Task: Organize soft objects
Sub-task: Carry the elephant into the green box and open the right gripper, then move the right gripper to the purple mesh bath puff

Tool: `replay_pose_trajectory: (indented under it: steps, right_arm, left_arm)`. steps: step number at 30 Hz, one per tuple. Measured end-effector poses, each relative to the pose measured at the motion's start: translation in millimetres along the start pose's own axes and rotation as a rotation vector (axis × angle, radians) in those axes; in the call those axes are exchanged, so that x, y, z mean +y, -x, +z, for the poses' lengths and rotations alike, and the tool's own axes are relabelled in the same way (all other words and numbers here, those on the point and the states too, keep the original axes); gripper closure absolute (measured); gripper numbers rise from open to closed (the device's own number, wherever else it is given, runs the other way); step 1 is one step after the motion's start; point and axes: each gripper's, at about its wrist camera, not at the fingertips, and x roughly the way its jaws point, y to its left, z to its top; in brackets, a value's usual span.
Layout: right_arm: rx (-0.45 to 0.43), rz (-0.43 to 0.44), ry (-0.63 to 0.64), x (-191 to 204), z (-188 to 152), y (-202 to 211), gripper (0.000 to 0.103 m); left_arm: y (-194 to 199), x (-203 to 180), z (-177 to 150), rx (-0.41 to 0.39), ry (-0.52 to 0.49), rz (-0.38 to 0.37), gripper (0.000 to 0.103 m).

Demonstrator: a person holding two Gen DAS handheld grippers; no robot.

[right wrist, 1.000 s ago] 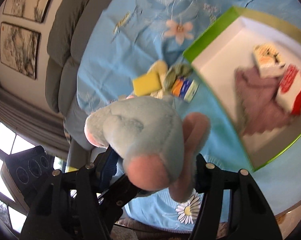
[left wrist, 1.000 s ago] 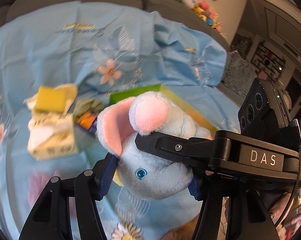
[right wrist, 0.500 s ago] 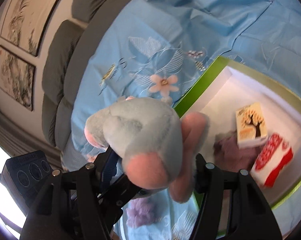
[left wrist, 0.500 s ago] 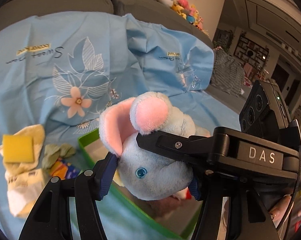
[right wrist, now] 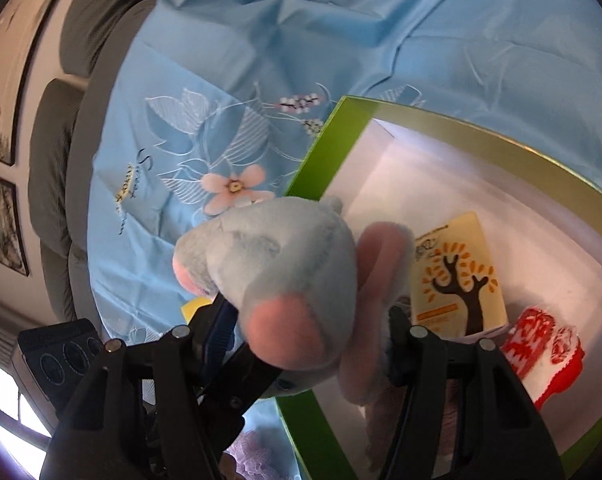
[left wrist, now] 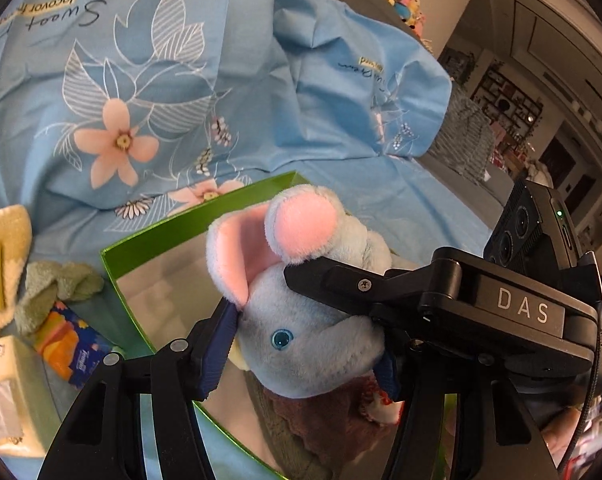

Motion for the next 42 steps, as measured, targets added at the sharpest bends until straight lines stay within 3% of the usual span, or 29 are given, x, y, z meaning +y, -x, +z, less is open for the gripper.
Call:
replay_pose_trajectory:
  steps: [7,11,18,23,26,30,36,42]
  right_arm:
    - [-0.006,-0.091,-0.036,-10,1,-3,0.04]
    - [-0.019,-0.055,-0.051,-12,-1,4,0.03]
    - [-0.054,-0.082,0.001,-3,-12,19,0.028]
    - [-0.109,-0.091,0.104,25,-31,30,0.025]
    - [-0.091,-0.056,0.144,39,-46,32,0.022]
    - [-0.062,-0.08,0.221,56,-72,29,0.017]
    - [0.015,-0.084,0.312,80,-111,20,0.017]
    - [0.092,-0.084,0.397,101,-151,8,0.017]
  left_arm:
    - [-1,0,-6,0.02,0.012,0.031,0.042]
    - [9,3,-6,0.017,0.04,0.008,0.042]
    - [46,2,-17,-0.009,0.034,0.069,0.042]
    - [88,17,-32,-0.05,0.104,0.123,0.038]
    - [119,28,-48,-0.101,0.152,0.162,0.027]
    - [150,44,-78,-0.134,0.218,0.262,0.027]
    - [181,76,-127,-0.117,0.352,0.382,0.027]
    - [203,104,-170,-0.112,0.469,0.394,0.027]
